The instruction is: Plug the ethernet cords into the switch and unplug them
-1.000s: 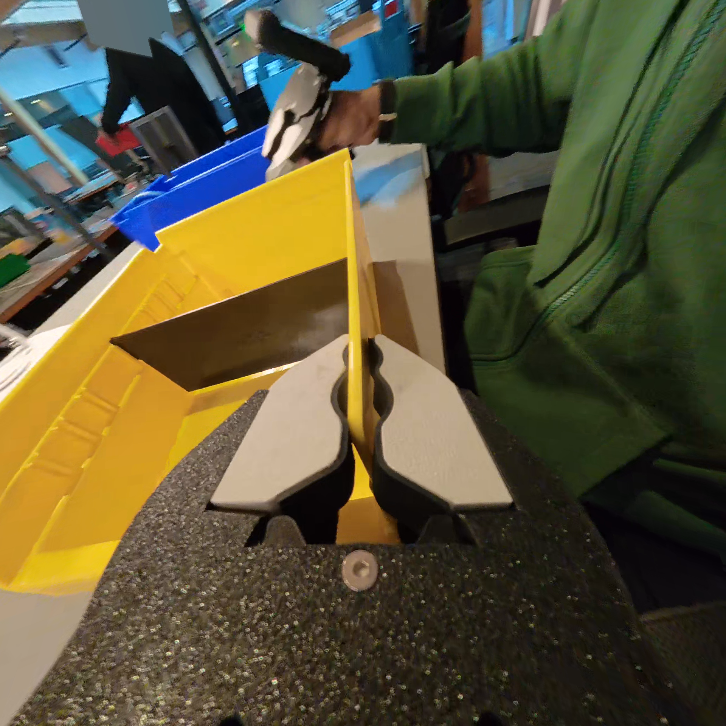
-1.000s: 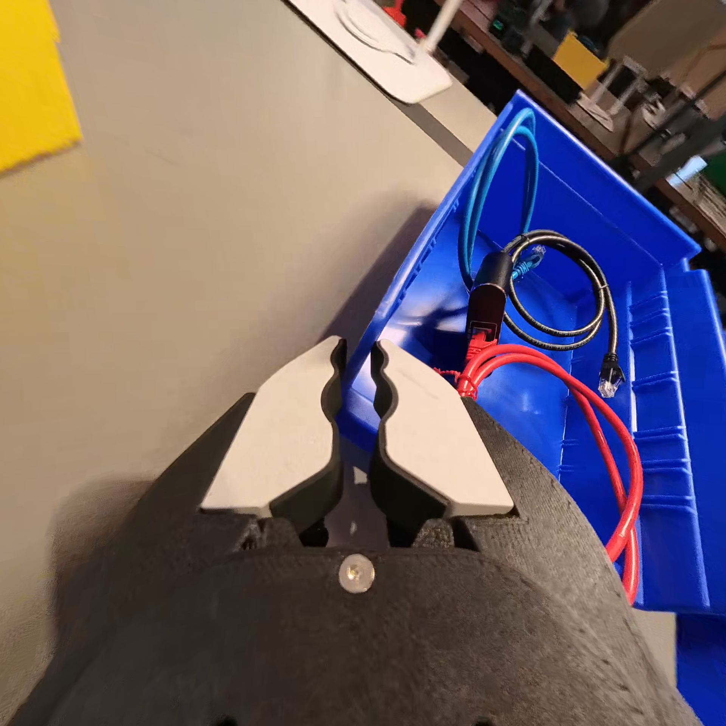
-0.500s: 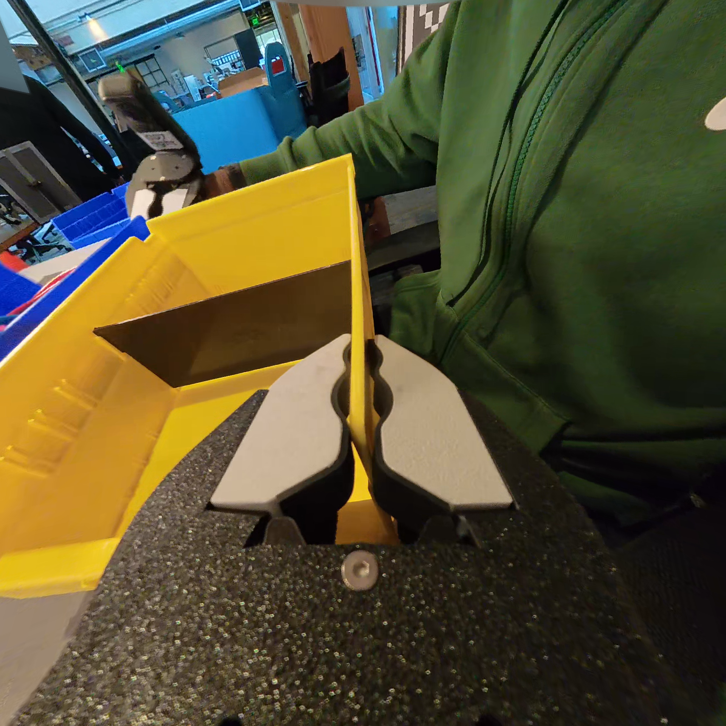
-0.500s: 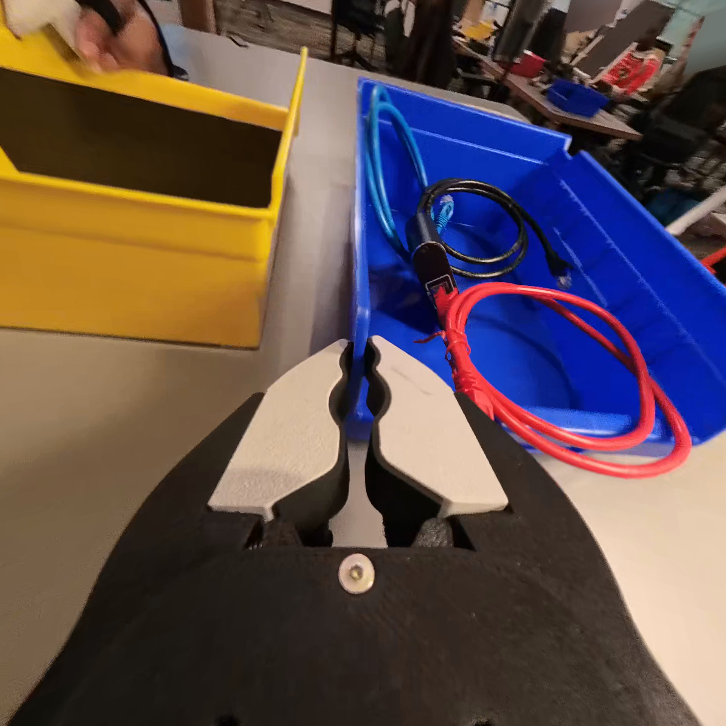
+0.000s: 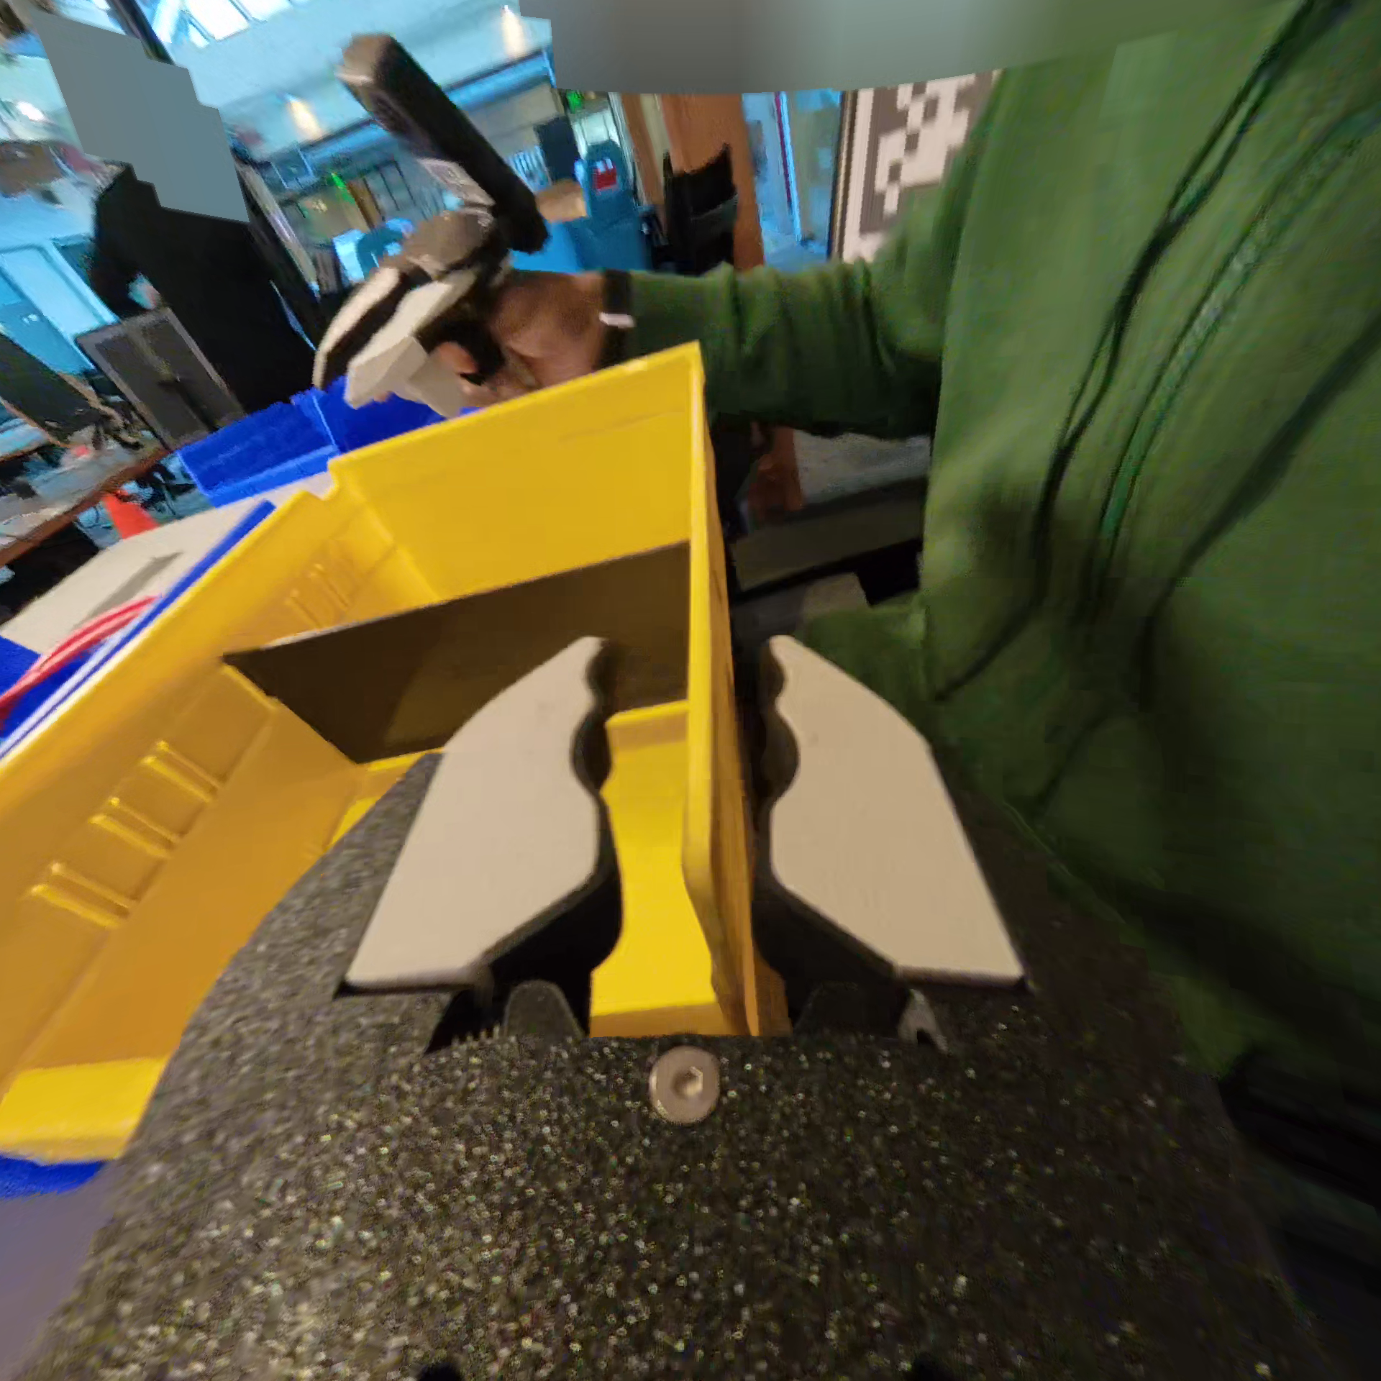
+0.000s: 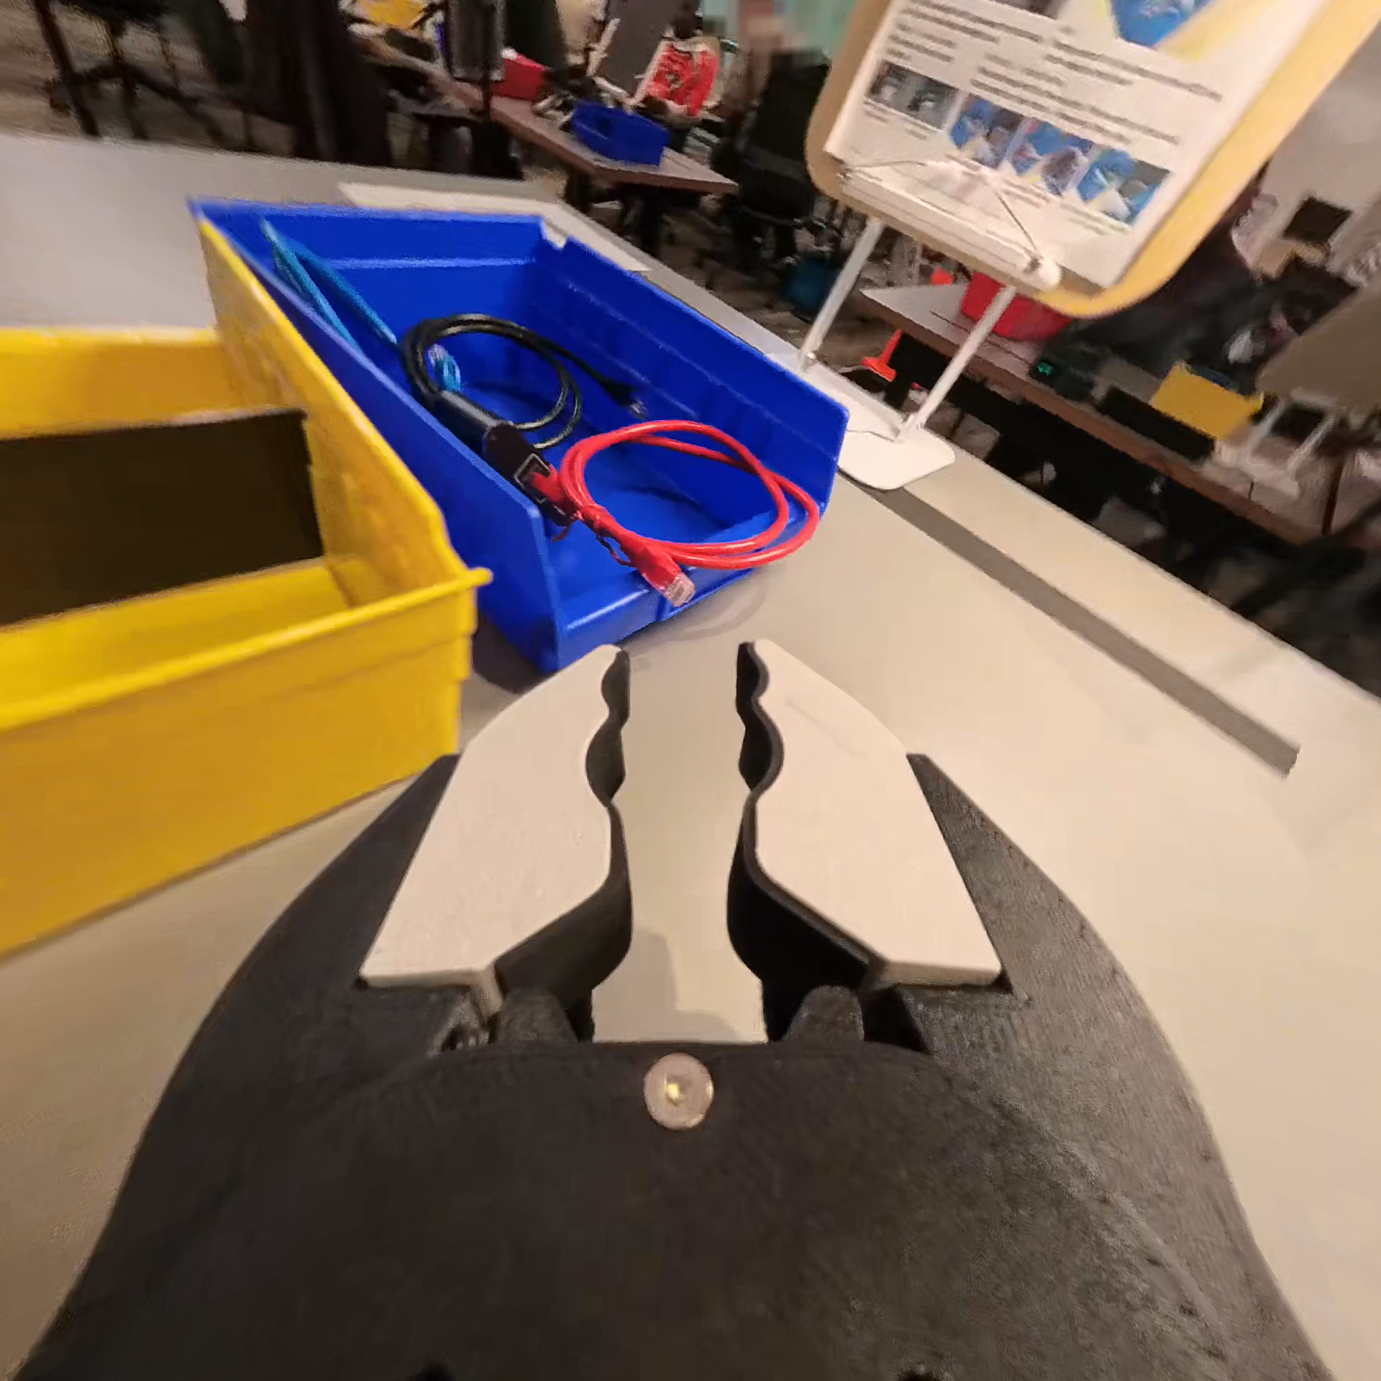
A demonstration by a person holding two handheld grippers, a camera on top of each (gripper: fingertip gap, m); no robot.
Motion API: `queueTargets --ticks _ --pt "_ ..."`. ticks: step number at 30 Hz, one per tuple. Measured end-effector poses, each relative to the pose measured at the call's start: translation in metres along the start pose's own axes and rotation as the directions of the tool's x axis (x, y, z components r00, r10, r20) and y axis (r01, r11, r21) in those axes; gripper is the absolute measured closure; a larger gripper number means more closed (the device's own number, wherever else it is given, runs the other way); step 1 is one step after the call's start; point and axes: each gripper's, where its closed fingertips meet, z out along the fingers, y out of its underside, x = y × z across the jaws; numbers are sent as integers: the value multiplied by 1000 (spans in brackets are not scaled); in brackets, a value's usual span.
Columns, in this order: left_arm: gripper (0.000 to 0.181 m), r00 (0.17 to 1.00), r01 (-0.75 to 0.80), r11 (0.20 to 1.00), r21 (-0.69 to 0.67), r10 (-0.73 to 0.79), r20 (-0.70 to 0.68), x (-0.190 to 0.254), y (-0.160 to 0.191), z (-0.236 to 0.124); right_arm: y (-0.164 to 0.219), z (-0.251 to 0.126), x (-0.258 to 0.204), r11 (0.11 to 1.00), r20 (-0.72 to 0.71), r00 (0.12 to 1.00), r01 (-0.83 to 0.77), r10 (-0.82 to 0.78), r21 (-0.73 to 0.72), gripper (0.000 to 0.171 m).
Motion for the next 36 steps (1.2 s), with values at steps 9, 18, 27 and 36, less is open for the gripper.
queueTargets --ticks 9,18,27,36 --pt "116 793 184 950 254 -296 532 -126 -71 -69 -13 -33 -98 952 107 958 -243 265 -185 110" --pt "119 377 755 634 168 -629 680 -266 81 -76 11 -18 -99 929 97 979 -134 177 -344 122" --pt "167 379 710 682 177 -581 720 -281 92 -105 32 -46 -27 869 89 989 143 -114 -475 124" --pt "147 370 635 755 -160 -116 922 -267 90 -212 49 -94 90 672 -40 873 343 -486 -656 122"
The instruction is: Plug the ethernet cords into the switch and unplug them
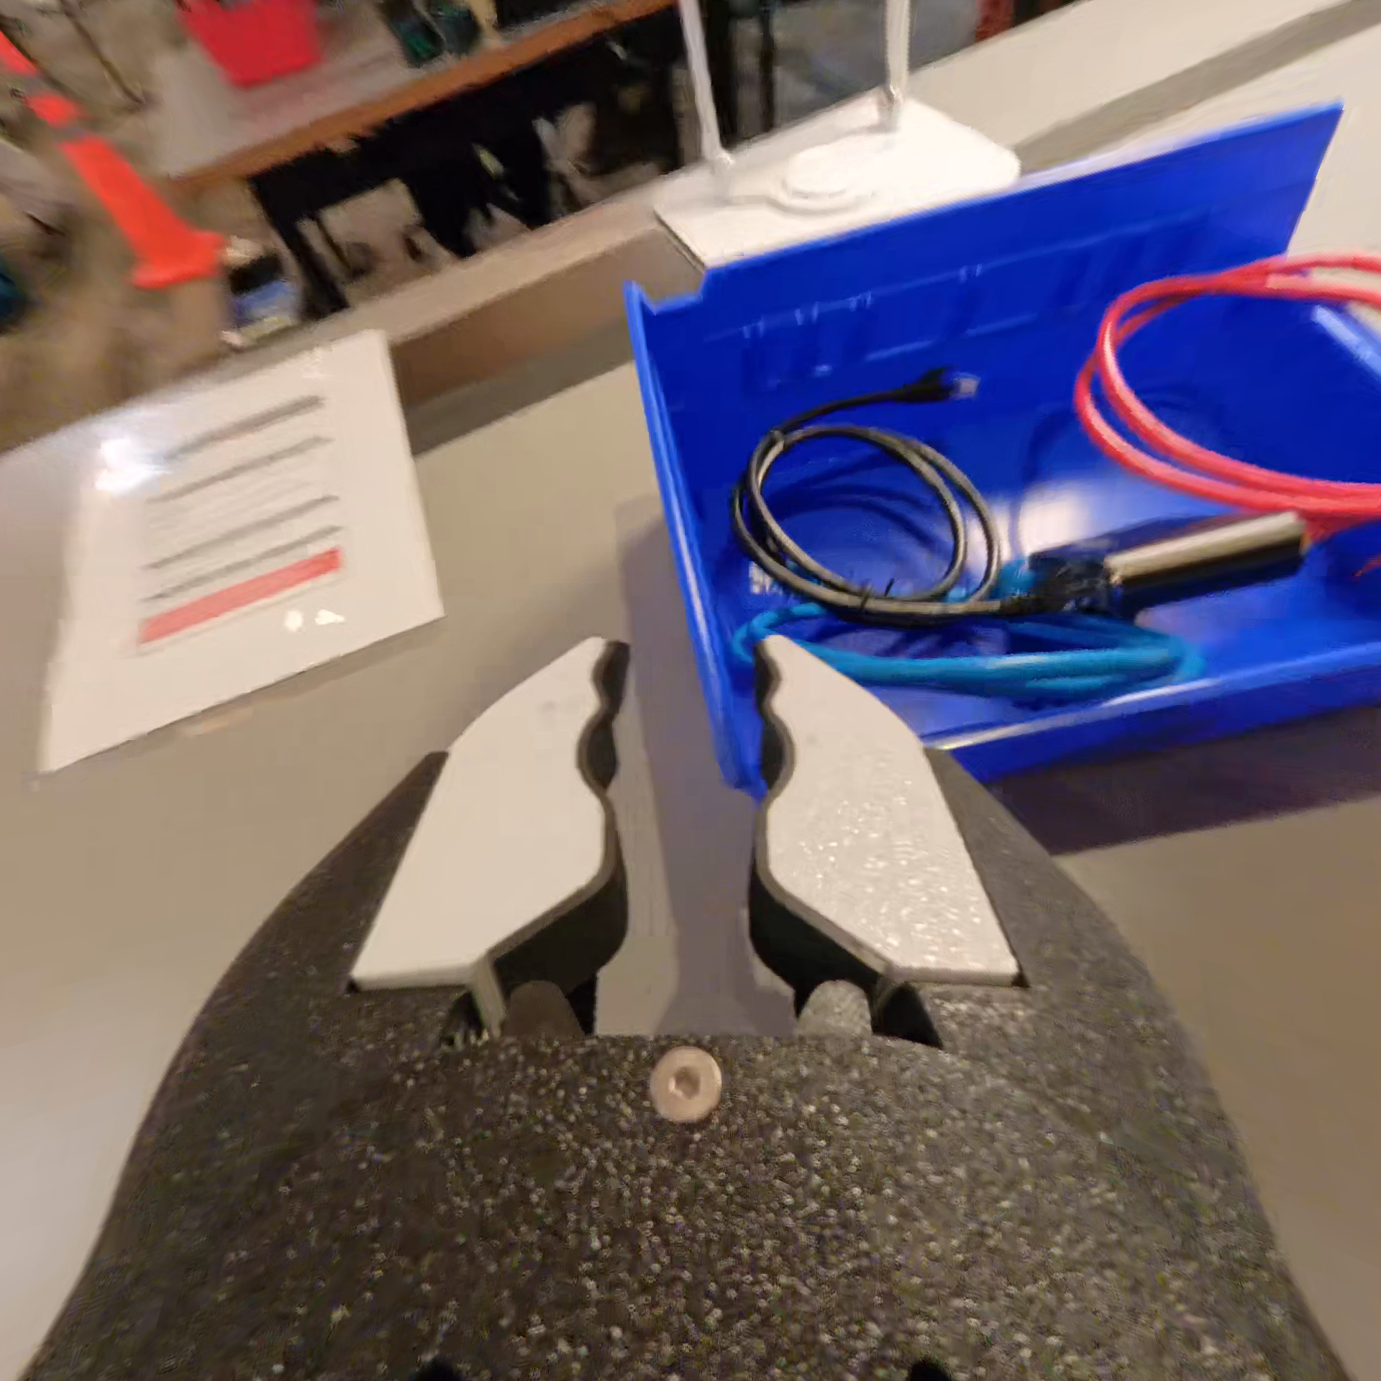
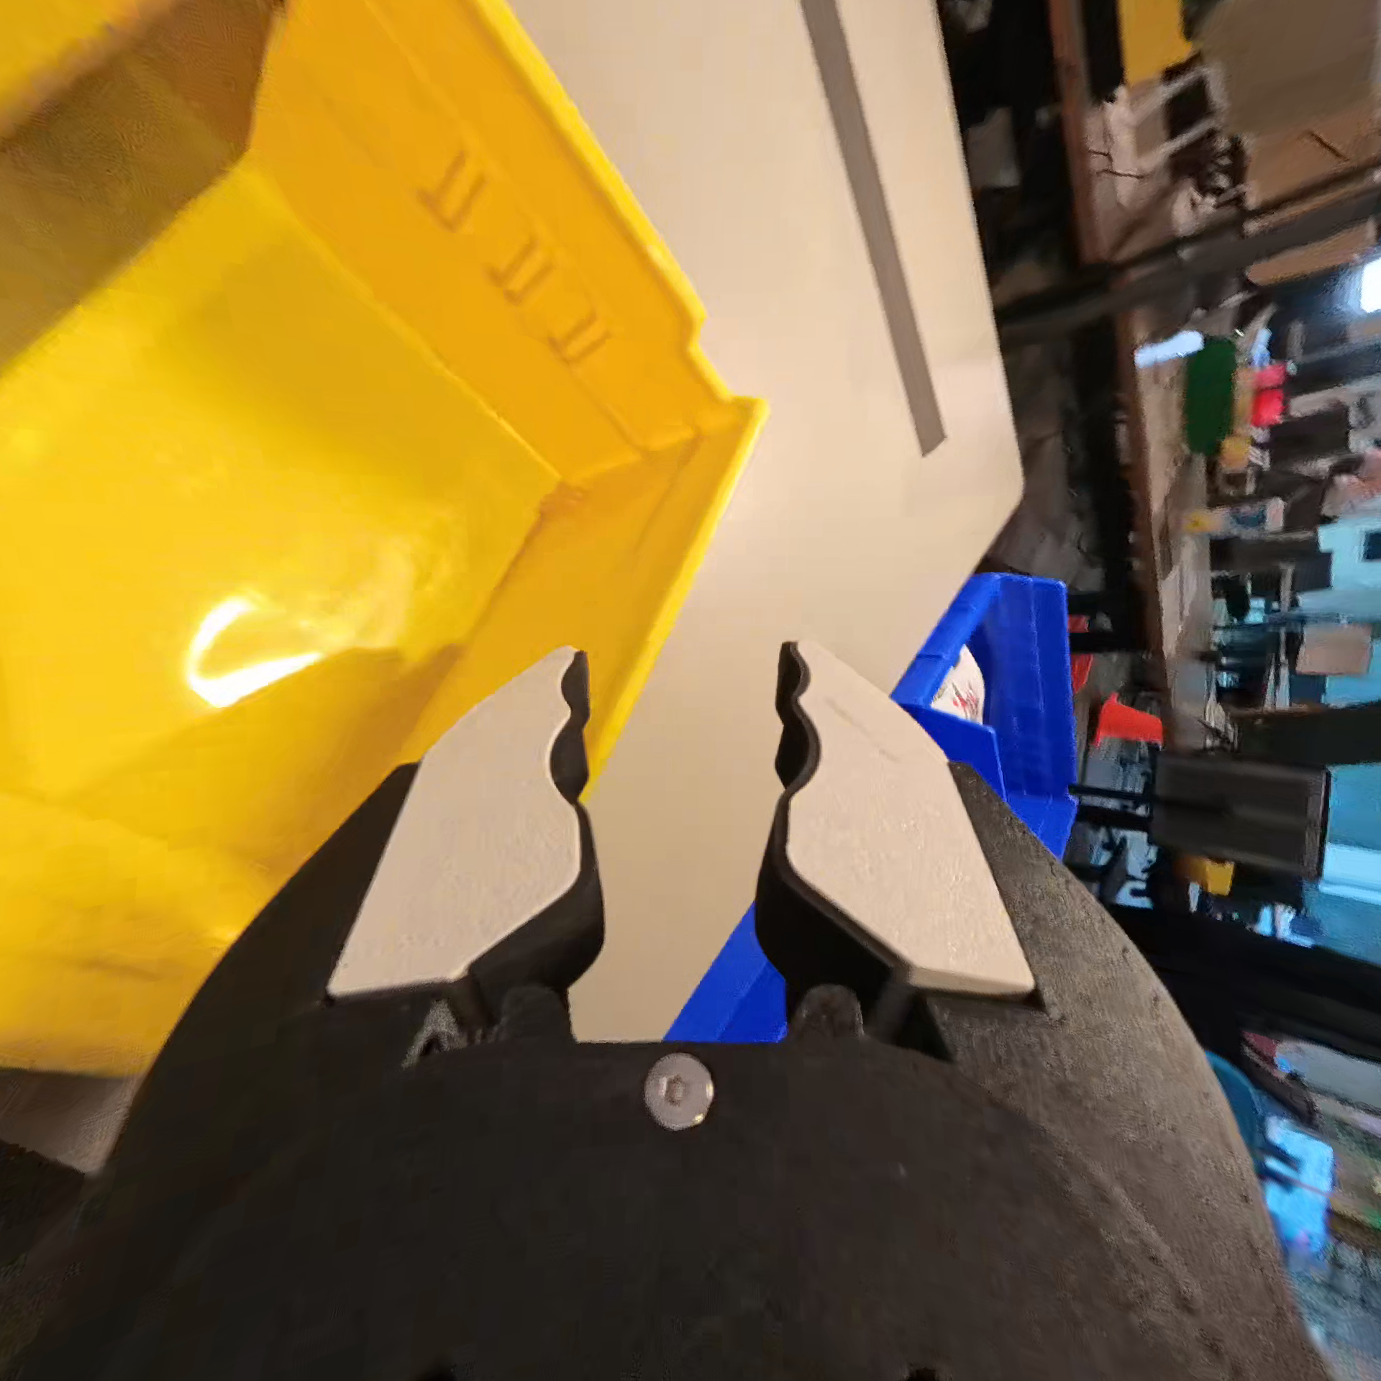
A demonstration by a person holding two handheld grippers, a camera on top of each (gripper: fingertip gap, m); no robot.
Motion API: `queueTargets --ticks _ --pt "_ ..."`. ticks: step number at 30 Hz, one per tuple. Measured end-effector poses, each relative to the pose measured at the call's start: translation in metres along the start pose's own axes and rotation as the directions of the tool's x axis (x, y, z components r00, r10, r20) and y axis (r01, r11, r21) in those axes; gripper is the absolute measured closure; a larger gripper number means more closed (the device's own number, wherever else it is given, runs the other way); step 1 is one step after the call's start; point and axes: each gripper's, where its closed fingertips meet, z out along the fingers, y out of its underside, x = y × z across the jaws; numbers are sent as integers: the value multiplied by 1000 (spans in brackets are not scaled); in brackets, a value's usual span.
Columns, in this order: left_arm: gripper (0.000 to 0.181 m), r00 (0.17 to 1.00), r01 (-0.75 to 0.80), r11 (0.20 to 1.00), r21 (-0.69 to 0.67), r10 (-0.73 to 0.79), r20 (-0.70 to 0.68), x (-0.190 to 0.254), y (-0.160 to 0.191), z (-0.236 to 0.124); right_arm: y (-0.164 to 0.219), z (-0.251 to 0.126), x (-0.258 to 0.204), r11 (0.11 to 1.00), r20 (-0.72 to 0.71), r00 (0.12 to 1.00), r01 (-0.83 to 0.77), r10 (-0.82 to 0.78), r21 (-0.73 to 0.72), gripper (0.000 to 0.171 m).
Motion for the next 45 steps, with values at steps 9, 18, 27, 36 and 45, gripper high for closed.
queueTargets --ticks 9,18,27,36,45 --pt "127 888 -329 914 238 385 -252 201 -51 -30 -97 -97 -113 865 250 917 -382 311 326 116" --pt "174 849 -467 857 217 503 -161 255 -35 1 -59 -73 -150 915 32 933 -359 359 187 93" --pt "155 866 -476 878 -50 458 -203 175 31 -57 25 -66 -116 950 -129 941 -312 313 24 96" --pt "119 985 -21 996 89 5 173 106 39 -88 -26 -65 -120 918 -130 917 -351 377 183 102" --pt "151 941 132 986 98 -155 299 38 92 -108 42 -59 -88 912 -317 858 -406 405 66 107"
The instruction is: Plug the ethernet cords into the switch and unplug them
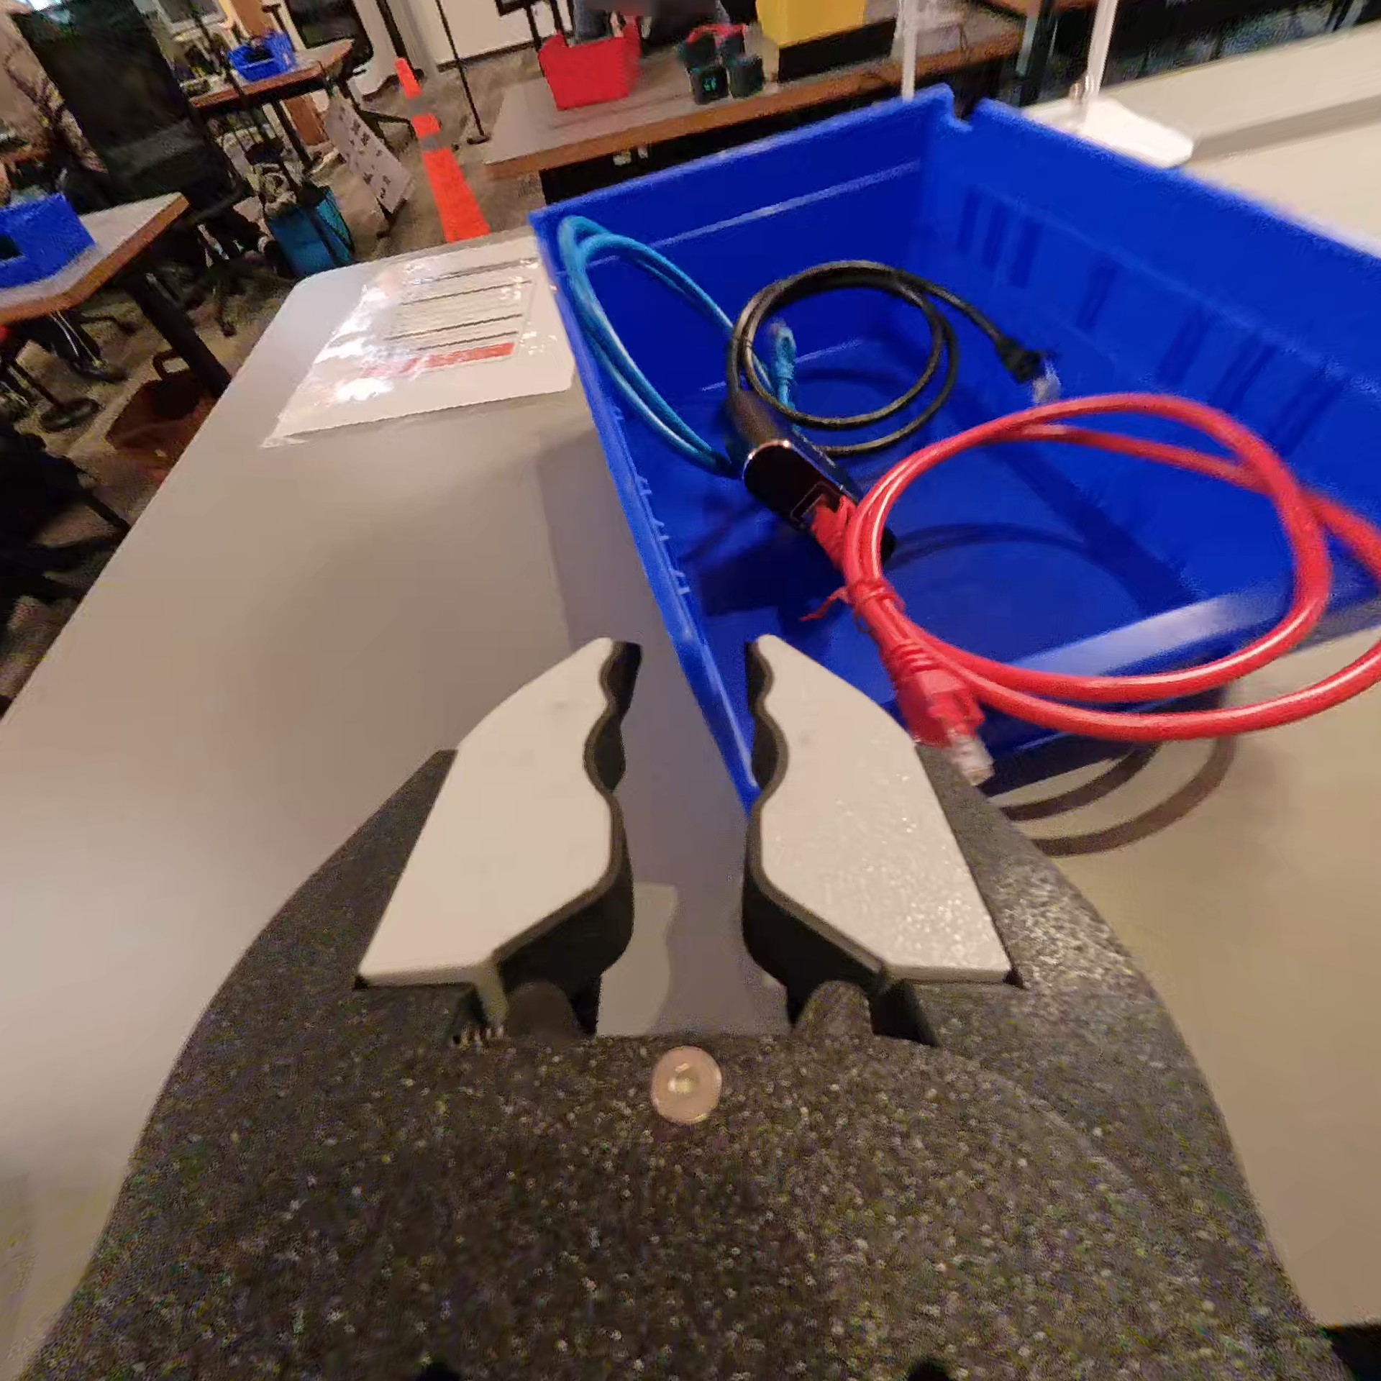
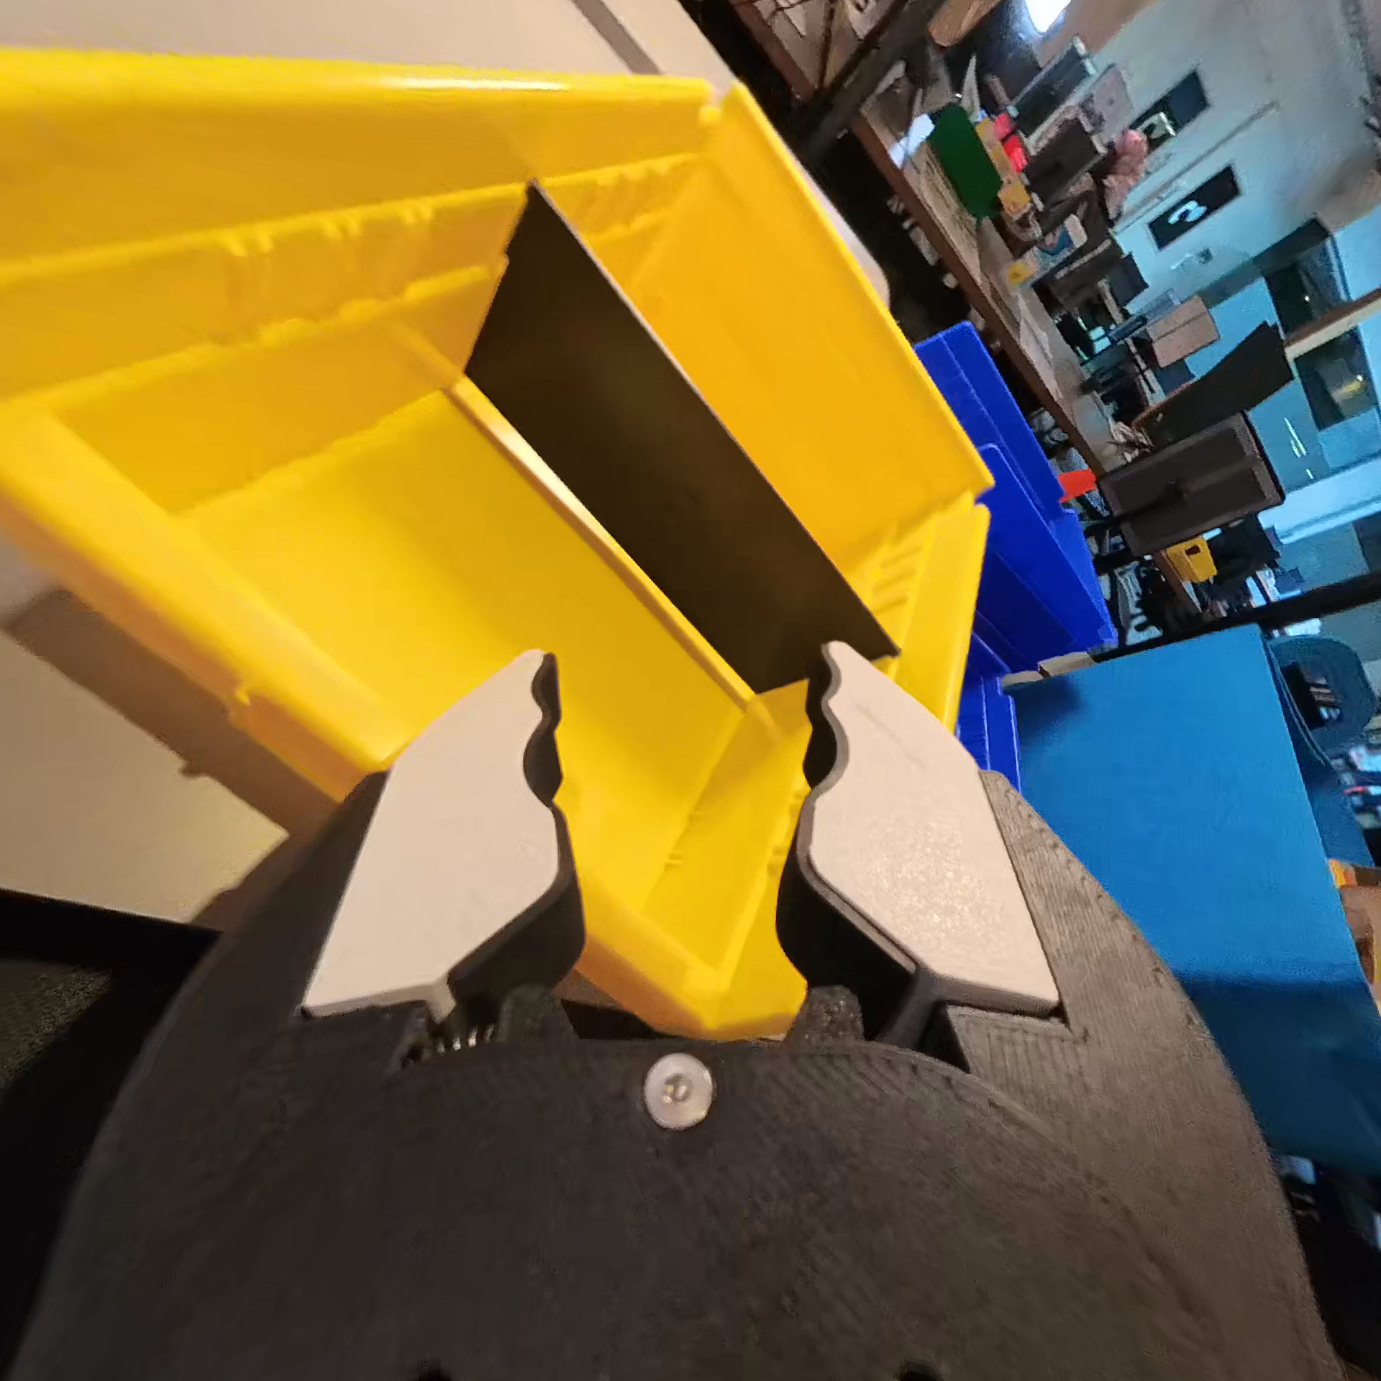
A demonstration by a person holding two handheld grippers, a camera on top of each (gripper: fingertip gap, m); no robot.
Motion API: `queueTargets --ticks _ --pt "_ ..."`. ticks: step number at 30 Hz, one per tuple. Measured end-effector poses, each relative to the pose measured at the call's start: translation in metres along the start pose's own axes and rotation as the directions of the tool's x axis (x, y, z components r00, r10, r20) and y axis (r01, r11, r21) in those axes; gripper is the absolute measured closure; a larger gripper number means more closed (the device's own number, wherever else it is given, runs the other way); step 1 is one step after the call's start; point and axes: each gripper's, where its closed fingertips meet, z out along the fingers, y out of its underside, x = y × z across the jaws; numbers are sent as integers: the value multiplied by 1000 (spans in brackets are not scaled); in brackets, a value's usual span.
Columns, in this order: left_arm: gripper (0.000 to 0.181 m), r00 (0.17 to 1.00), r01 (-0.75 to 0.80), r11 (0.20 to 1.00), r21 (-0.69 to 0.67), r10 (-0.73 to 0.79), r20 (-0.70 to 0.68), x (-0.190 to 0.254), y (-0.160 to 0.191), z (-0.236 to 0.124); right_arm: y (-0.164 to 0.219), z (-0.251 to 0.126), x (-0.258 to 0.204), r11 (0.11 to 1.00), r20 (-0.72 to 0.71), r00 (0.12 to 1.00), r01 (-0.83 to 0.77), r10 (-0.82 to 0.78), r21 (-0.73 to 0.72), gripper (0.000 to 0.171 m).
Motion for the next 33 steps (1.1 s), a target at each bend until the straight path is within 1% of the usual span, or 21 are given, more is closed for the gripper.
queueTargets --ticks 2,3,5,6,8,9,11,12,14,17,19,21,22,24,26,28,29,33 --pt "147 998 64 996 58 -63 -20 -3 -9 -14 -1 -5 4 999 12 999 -38 38 32 106" --pt "138 996 87 991 98 -84 -36 2 -17 -22 -9 -8 2 995 39 997 -67 64 70 106" --pt "137 989 103 981 162 -83 -125 31 -34 -32 -32 -18 -12 975 143 982 -146 123 167 106" --pt "137 983 95 980 176 -64 -172 52 -40 -34 -46 -25 -21 957 208 967 -193 147 218 105" --pt "126 978 30 984 178 8 -206 89 -46 -31 -72 -42 -39 911 342 922 -287 180 295 104" --pt "124 974 -7 983 182 48 -219 108 -49 -28 -83 -50 -47 885 402 894 -338 196 321 103" --pt "123 963 -63 983 172 105 -249 142 -50 -17 -99 -60 -60 842 484 842 -428 239 328 105" --pt "122 959 -85 983 160 125 -255 154 -49 -9 -101 -59 -67 844 495 833 -436 248 312 104" --pt "122 959 -115 987 114 140 -248 170 -46 12 -94 -44 -80 888 438 866 -380 243 259 103" --pt "123 964 -115 992 48 123 -237 181 -46 38 -82 -18 -83 933 279 928 -306 247 190 105" --pt "138 968 -150 988 42 155 -197 180 -49 50 -81 -9 -82 935 215 941 -302 262 183 113" --pt "146 964 -193 980 54 200 -175 183 -51 55 -81 0 -82 938 182 947 -297 265 177 126" --pt "157 958 -221 973 66 229 -172 186 -50 56 -79 5 -81 944 156 953 -285 259 169 132" --pt "159 958 -253 964 83 262 -117 182 -49 56 -74 15 -80 951 122 960 -270 253 149 141" --pt "164 964 -250 964 96 257 -71 174 -47 51 -70 18 -74 946 74 960 -279 270 166 147" --pt "172 969 -244 964 103 248 -23 161 -42 41 -64 18 -63 942 9 959 -280 283 183 160" --pt "176 971 -237 965 112 239 -4 154 -39 34 -61 17 -58 944 -16 960 -271 279 186 163" --pt "175 973 -222 963 154 228 -23 152 -26 2 -55 17 -52 942 -6 959 -276 282 193 163"
